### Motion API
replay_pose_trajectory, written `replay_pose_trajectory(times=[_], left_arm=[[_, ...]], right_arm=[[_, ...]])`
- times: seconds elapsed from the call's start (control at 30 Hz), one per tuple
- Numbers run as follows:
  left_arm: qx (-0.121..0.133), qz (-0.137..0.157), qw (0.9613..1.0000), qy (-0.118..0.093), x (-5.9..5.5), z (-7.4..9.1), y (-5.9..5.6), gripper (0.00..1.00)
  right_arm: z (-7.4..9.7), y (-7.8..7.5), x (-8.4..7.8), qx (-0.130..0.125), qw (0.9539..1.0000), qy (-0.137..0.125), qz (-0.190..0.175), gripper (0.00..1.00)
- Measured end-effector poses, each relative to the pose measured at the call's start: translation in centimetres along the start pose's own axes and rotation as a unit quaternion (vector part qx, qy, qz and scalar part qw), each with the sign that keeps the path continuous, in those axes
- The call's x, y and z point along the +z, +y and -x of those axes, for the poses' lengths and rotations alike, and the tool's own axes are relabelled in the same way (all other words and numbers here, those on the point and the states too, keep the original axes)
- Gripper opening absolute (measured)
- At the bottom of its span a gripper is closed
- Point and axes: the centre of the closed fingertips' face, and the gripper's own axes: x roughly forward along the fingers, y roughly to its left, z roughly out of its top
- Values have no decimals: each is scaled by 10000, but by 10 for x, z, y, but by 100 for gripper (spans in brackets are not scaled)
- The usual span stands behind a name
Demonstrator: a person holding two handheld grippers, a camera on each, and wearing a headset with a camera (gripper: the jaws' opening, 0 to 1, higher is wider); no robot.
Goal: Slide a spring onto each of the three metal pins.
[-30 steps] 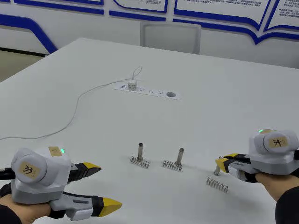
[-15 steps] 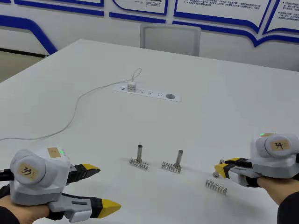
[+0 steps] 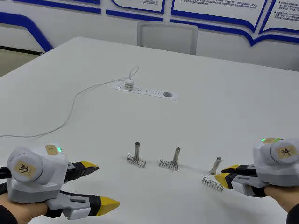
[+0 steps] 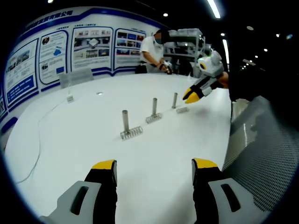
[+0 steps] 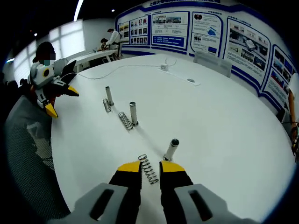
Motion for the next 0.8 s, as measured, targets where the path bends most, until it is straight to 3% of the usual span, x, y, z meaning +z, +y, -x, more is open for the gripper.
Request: replay_pose_trajectory(times=[0.13, 0.23, 0.4, 0.5, 0.8], left_arm=[[-24, -35, 10000, 26, 0, 0, -1, 66], [-23, -34, 10000, 22, 0, 0, -1, 66], [-12, -5, 10000, 6, 0, 0, 0, 66], [10, 20, 10000, -6, 0, 1, 0, 66], [29, 46, 10000, -22, 0, 2, 0, 66]], right_arm=[[-9, 10, -1, 261, 9975, 415, 502, 15], [-15, 10, -1, 333, 9932, 689, 874, 15], [-25, 14, 1, 613, 9833, 1176, 1250, 15], [-31, 12, -4, 682, 9731, 1560, 1555, 15], [-41, 13, -13, 925, 9566, 2061, 1842, 14]])
